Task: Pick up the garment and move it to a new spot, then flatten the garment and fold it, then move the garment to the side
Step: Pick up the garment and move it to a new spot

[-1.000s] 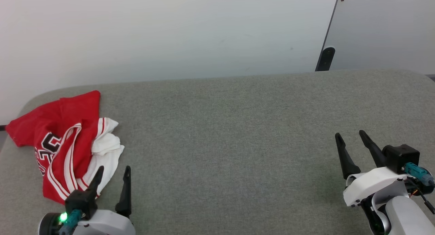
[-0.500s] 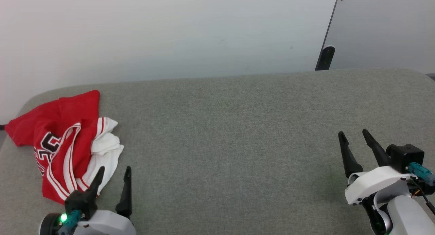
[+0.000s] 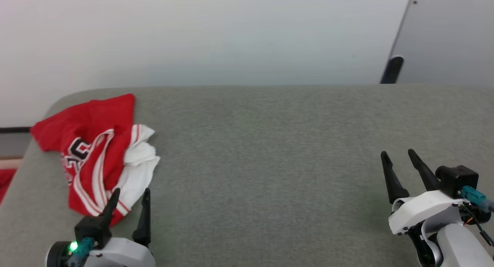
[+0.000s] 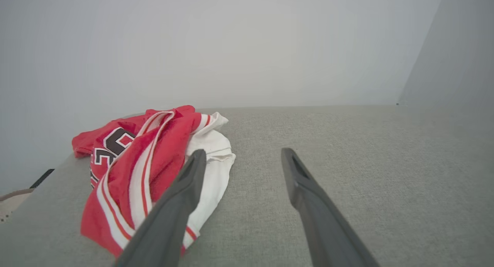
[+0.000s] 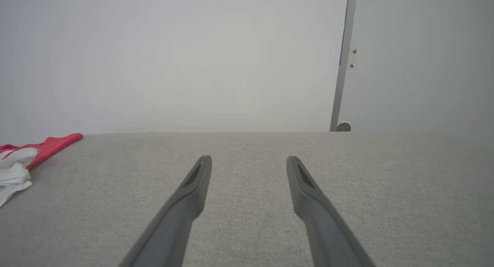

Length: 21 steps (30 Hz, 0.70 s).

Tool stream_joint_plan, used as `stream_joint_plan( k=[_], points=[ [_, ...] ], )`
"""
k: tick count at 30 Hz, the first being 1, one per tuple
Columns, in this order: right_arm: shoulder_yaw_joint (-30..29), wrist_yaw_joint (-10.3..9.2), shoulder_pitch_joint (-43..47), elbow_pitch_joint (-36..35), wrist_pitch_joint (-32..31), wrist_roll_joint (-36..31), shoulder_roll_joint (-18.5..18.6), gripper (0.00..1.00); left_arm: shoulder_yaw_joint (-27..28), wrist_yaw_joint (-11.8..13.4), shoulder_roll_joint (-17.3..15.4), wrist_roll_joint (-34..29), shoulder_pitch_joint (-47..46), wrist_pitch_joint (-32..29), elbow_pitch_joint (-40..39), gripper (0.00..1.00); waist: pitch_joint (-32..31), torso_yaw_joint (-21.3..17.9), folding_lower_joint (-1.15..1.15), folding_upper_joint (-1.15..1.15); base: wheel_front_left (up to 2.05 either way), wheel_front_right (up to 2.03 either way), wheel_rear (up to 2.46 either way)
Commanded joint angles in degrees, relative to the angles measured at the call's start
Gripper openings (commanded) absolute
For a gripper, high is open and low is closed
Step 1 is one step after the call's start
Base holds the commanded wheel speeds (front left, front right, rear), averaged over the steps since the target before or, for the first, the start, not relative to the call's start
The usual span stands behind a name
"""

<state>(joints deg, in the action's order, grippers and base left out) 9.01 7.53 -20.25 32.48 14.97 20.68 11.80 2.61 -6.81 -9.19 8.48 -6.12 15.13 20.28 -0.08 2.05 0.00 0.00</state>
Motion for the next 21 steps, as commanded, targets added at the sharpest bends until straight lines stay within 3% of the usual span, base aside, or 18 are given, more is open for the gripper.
stream_joint_plan(
  k=[1,21],
  points=[
    [0.25,-0.08,0.66,-0.19,0.27,0.4,-0.16,1.0,0.32,0.06,-0.02,-0.64,-0.07,0.01,0.22,1.0,0.08,2.99,0.0,0.0,0.0,0.0,0.0],
    [6.42,-0.08,-0.49,0.97,0.27,1.13,-1.23,1.0,1.55,1.21,0.78,-0.32,1.08,0.01,0.24,1.0,-1.5,25.91,0.0,0.0,0.0,0.0,0.0]
  ],
)
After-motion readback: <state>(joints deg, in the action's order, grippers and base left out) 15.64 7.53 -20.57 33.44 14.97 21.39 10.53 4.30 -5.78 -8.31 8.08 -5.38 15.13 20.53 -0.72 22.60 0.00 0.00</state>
